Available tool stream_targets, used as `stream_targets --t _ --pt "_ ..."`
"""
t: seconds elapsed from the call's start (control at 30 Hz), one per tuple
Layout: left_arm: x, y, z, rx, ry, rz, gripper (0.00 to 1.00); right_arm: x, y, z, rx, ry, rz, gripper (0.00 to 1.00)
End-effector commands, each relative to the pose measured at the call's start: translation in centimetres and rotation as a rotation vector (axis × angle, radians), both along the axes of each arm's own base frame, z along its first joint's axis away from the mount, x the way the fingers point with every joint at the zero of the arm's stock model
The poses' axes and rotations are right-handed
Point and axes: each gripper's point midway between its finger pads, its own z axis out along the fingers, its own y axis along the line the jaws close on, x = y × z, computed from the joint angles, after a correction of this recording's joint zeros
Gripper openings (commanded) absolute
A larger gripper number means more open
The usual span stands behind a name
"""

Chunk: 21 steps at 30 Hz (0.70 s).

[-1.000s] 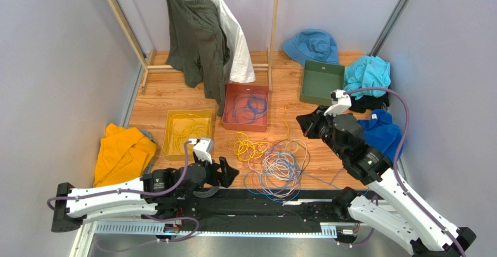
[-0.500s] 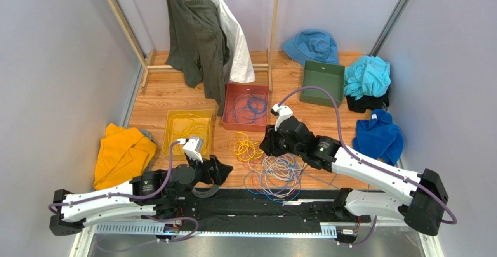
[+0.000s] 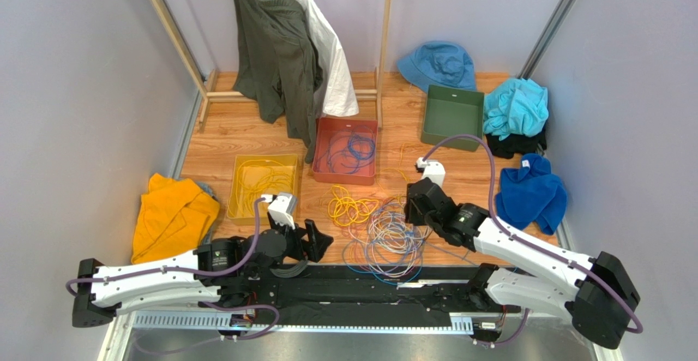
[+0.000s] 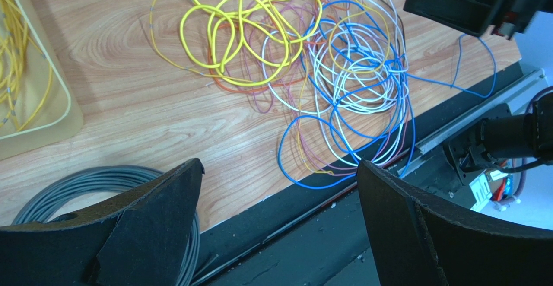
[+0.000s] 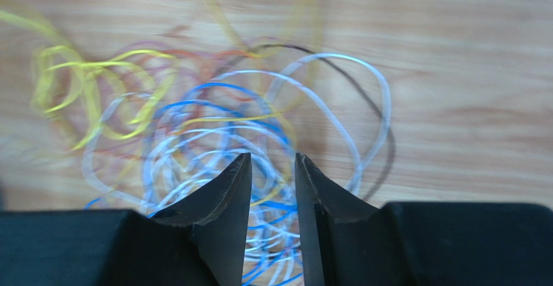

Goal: Untangle the cables

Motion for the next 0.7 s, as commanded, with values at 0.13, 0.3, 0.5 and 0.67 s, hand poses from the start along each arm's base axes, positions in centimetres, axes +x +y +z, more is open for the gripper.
stream_targets --t 0.13,0.3,0.5,0.67 --pt "-0.5 -1.6 0.5 -0.04 0.016 -0.038 0.98 2.4 -4.7 -3.3 -0.047 0.048 -0.243 0.35" --pt "-0.6 -1.7 0.2 -0.051 0.021 -0.043 0.98 2.9 -5.1 -5.6 -0.093 0.099 -0.267 0.35" --pt "-0.7 -1.6 -0.1 -0.056 0.027 -0.045 0.98 3.3 -4.9 -6.6 -0.137 0.153 -0.284 0.33" --pt "-0.7 -1.5 -0.1 -0.057 0.027 -0.043 0.98 3.4 -4.6 -7.4 -0.151 0.192 -0.293 0.13"
